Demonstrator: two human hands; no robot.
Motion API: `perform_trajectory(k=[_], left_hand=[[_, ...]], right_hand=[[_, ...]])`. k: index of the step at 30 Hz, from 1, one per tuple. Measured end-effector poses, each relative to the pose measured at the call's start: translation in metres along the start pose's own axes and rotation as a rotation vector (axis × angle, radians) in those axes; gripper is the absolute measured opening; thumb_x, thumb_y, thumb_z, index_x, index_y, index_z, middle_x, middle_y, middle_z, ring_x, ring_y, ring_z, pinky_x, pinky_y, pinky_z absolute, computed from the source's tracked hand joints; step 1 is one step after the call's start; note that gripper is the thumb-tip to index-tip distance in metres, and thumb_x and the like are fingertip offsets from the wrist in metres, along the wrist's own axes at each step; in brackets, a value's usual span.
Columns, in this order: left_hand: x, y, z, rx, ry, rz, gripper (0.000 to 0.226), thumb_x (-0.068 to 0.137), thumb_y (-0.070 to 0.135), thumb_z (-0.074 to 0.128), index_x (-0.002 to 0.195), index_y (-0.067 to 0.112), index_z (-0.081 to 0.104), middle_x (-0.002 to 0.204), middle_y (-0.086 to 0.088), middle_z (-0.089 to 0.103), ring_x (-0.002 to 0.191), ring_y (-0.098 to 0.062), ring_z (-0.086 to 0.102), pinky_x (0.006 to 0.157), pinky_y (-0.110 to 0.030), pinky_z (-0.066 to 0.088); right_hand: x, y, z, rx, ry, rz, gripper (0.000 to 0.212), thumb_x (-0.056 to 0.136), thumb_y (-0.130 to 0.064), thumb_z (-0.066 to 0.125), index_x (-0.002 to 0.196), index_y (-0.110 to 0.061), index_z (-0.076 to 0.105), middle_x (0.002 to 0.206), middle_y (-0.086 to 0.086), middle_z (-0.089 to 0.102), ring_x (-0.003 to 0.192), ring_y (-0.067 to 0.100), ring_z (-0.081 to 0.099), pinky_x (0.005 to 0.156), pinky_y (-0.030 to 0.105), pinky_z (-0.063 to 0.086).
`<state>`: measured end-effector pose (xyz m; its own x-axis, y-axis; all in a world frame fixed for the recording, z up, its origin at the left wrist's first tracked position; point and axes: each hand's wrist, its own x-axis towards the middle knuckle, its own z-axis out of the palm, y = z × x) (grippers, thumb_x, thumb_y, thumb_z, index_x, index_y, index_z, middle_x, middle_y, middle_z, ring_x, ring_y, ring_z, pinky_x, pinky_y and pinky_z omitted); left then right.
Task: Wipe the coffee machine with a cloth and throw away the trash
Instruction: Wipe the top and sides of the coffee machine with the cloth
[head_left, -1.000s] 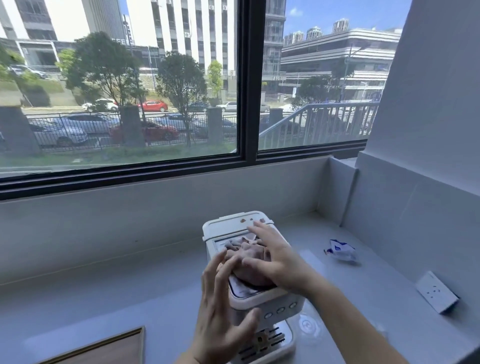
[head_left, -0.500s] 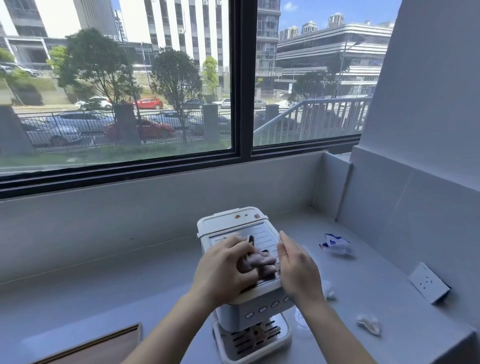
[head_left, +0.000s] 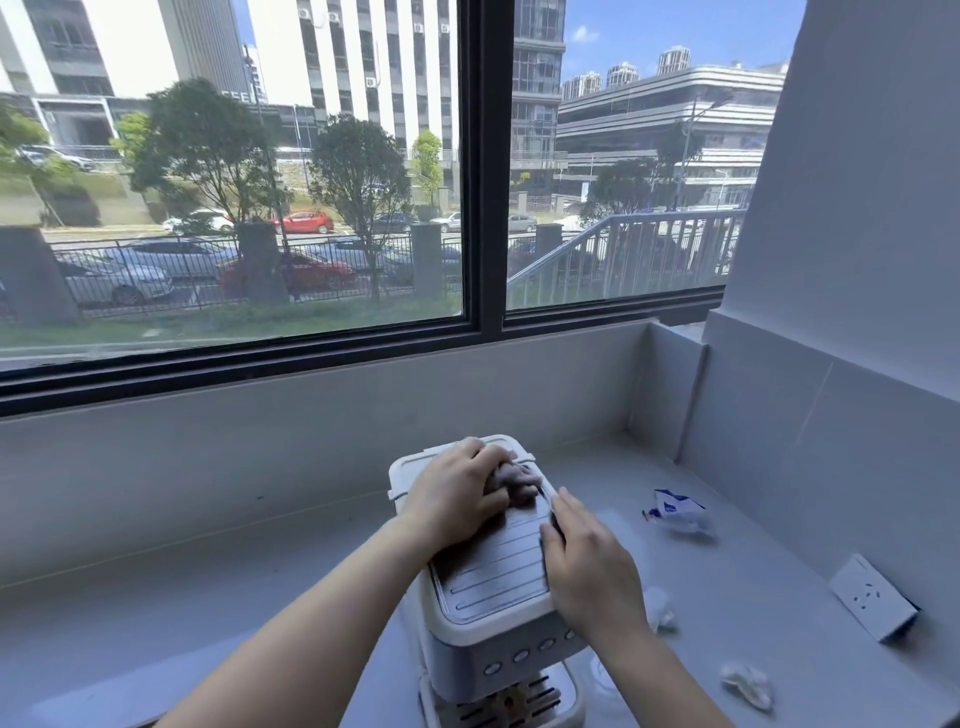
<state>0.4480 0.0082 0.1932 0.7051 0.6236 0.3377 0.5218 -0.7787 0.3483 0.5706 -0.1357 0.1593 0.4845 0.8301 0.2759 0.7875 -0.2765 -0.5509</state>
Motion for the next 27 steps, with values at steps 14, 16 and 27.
perform_trajectory(k=[14,16,27], left_hand=[[0.018,-0.019,0.002,-0.001,0.006,-0.085,0.031,0.083,0.034,0.057,0.114,0.036,0.06,0.119,0.01,0.061,0.109,-0.018,0.055,0.086,-0.03,0.042],[0.031,-0.011,0.003,-0.01,0.013,-0.126,0.03,0.085,0.034,0.055,0.115,0.032,0.06,0.12,0.006,0.061,0.109,-0.022,0.056,0.09,-0.033,0.044],[0.048,0.011,0.012,0.164,-0.088,0.047,0.034,0.081,0.041,0.054,0.114,0.034,0.062,0.111,0.003,0.063,0.102,-0.024,0.063,0.078,-0.034,0.051]], right_hand=[[0.002,0.002,0.006,-0.088,-0.009,-0.019,0.046,0.103,-0.034,0.03,0.147,-0.025,0.036,0.159,-0.009,0.031,0.134,0.016,0.043,0.104,0.031,0.038],[0.002,0.003,0.006,-0.084,-0.007,-0.017,0.046,0.103,-0.034,0.031,0.148,-0.026,0.036,0.159,-0.01,0.031,0.135,0.015,0.043,0.104,0.03,0.038],[0.002,0.003,0.007,-0.073,0.001,-0.012,0.049,0.102,-0.034,0.034,0.15,-0.026,0.035,0.158,-0.01,0.034,0.14,0.012,0.037,0.109,0.028,0.034]])
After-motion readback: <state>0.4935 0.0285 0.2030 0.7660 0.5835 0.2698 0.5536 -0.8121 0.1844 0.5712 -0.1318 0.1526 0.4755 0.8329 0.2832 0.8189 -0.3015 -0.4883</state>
